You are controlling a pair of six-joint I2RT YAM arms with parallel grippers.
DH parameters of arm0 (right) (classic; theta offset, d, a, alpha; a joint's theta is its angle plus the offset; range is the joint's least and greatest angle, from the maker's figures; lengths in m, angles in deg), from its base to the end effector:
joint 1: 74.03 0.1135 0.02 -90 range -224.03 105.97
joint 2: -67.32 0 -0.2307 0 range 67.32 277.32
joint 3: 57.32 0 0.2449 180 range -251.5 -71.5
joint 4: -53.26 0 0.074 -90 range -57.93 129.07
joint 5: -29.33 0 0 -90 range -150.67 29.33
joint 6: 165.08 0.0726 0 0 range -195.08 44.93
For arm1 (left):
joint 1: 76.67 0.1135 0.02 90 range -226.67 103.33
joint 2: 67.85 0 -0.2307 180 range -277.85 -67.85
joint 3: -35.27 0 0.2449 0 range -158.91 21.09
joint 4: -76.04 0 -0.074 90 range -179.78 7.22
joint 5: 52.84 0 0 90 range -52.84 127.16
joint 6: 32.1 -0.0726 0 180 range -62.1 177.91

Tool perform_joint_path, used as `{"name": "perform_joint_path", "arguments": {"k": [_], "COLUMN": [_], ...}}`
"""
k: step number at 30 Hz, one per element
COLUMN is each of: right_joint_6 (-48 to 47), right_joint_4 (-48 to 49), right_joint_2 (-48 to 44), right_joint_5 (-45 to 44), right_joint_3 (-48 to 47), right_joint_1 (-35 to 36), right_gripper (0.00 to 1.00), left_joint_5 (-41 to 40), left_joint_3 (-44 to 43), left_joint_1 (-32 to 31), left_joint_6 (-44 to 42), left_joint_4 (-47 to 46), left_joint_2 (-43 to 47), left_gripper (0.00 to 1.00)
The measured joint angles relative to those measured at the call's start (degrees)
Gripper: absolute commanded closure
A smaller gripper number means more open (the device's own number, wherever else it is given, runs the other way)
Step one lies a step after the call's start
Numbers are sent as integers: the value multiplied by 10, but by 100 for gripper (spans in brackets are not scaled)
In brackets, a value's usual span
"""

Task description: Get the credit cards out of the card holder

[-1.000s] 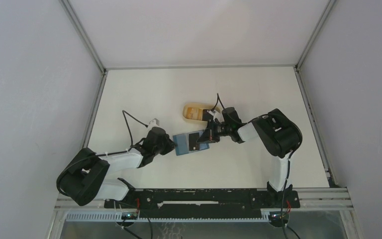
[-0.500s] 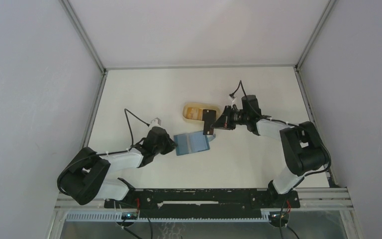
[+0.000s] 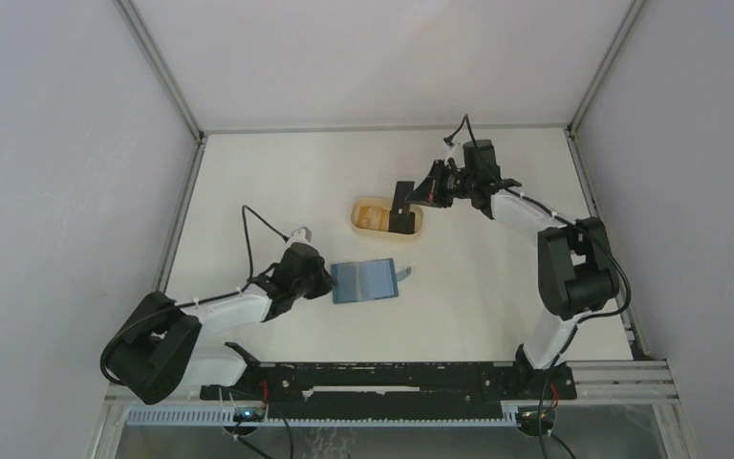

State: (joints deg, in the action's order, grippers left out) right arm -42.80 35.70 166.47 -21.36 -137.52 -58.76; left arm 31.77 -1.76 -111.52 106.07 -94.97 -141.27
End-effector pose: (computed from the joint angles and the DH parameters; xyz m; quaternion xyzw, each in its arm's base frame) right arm 0.3670 0.1479 0.1843 -0.0253 0.8541 0.4457 0.2667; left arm 0.2124 -0.1396 0.0852 -0.1249 0.9158 -0.2187 0.3128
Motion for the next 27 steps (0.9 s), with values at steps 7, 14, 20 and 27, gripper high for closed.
{"name": "perform_joint_path", "arguments": {"k": [7, 14, 20, 27], "right_joint_6": [0, -8, -17, -25], "right_joint_4": [-27, -44, -43, -43], "right_joint_2": [54, 96, 108, 118], "right_joint_5": [-11, -19, -30, -38], "right_joint_3": [-32, -32, -32, -32], "right_joint_1": [-12, -12, -9, 0], "right_gripper": [100, 100, 100, 100], "left_joint_5": [0, 0, 0, -6], "left_joint_3": [-5, -5, -5, -21], "left_joint_1": [0, 0, 0, 0], "left_joint_6": [-8, -13, -18, -35], "left_joint_4": [19, 22, 24, 52], "left_joint_2": [4, 7, 8, 8], "left_gripper": [100, 100, 100, 100]}}
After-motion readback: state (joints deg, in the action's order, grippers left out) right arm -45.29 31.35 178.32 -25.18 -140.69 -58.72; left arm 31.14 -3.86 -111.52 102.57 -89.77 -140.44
